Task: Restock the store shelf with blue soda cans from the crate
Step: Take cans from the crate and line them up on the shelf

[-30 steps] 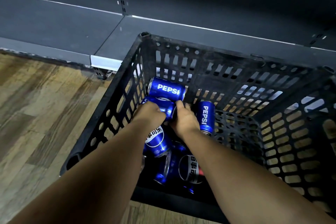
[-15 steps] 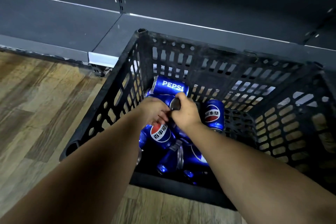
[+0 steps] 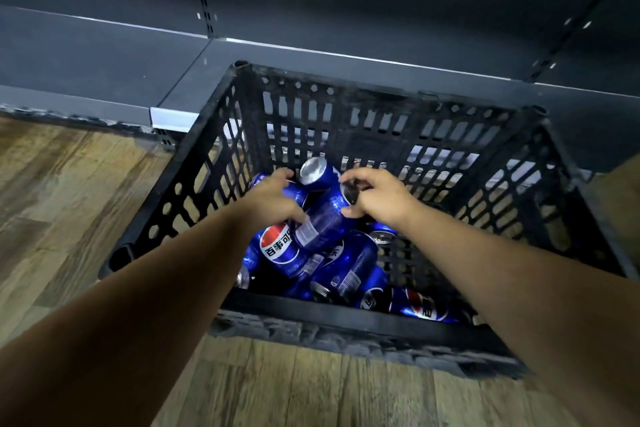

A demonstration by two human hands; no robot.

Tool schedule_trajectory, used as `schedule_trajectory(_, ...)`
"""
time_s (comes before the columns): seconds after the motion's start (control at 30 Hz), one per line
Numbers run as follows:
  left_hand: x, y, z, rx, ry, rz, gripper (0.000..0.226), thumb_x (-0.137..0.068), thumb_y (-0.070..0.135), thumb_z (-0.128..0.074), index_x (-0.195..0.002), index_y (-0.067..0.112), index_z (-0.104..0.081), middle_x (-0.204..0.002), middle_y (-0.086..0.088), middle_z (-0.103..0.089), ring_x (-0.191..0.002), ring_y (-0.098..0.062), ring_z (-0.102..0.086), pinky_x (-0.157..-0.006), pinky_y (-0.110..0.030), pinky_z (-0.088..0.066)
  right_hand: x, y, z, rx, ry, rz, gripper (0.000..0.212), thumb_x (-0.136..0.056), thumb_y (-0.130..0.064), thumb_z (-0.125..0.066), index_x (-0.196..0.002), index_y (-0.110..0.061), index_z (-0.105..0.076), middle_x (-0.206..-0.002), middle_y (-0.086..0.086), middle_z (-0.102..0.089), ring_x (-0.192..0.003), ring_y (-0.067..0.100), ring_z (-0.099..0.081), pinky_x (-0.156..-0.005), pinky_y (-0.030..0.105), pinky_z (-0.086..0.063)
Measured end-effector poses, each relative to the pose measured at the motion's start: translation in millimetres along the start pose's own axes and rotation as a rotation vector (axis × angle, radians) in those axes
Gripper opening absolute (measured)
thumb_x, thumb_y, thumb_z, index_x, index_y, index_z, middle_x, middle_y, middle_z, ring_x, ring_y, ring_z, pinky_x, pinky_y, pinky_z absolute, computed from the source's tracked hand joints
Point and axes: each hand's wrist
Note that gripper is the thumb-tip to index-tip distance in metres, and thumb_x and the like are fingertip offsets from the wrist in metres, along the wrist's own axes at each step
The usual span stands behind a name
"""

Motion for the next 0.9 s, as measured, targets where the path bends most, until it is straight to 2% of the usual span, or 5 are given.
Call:
schedule_trajectory(0.13, 8, 11, -16, -0.075, -0.233, -0.063, 0.116, -0.063, 0.026, -0.085, -0.15, 0.029, -0.008, -0.153, 0.003, -0.026, -0.138, -0.019, -0.03, -0.111, -0.032, -0.028, 3, -11, 6, 0.009, -0.159, 0.008, 0.042, -0.078, 0.009, -0.066, -0.106, -0.022, -0.059, -0.097, 0.004, -0.056, -0.07, 0.015, -0.054, -0.053, 0.021, -0.049)
schedule_trajectory(0.3, 13, 38, -4, 0.055, -0.193, -0.115, 0.115, -0.044, 0.027, -0.092, -0.142, 0.022, -0.031, -0.126, 0.0, -0.058, -0.114, -0.019, -0.057, -0.104, -0.037, -0.042, 6, -42, 37, -0.049, -0.192, 0.06, 0.042, -0.077, 0.014, -0.062, -0.101, -0.02, -0.062, -0.1, 0.009, -0.061, -0.079, 0.024, -0.058, -0.062, 0.03, -0.052)
schedule_trajectory(0.6, 52, 104, 30, 0.103, -0.046, -0.141, 0.067, -0.049, 0.022, -0.091, -0.108, 0.013, -0.061, -0.098, -0.003, -0.071, -0.09, -0.019, -0.068, -0.091, -0.04, -0.051, 24, -122, 91, -0.308, -0.107, -0.011, 0.056, -0.081, 0.017, -0.051, -0.127, -0.015, -0.054, -0.113, 0.004, -0.06, -0.09, 0.023, -0.057, -0.063, 0.03, -0.045)
schedule_trajectory(0.77, 99, 155, 53, 0.13, 0.006, -0.129, 0.052, -0.058, 0.023, -0.088, -0.103, 0.016, -0.063, -0.091, 0.002, -0.071, -0.083, -0.013, -0.068, -0.08, -0.028, -0.052, 58, -169, 118, -0.5, -0.081, -0.111, 0.058, -0.082, 0.005, -0.057, -0.136, -0.013, -0.044, -0.119, 0.009, -0.061, -0.107, 0.024, -0.055, -0.099, 0.04, -0.041)
schedule_trajectory(0.9, 143, 207, 77, 0.207, 0.037, -0.103, 0.047, -0.059, 0.025, -0.087, -0.099, 0.018, -0.064, -0.086, 0.003, -0.072, -0.077, -0.009, -0.069, -0.072, -0.024, -0.053, 102, -216, 143, -0.65, -0.096, -0.158, 0.056, -0.084, 0.001, -0.058, -0.136, -0.013, -0.04, -0.105, 0.01, -0.059, -0.085, 0.02, -0.056, -0.076, 0.031, -0.044)
Point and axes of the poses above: each hand's wrist, its own x-axis away from the middle knuckle, its own z-axis out of the back of the hand, y = z × x
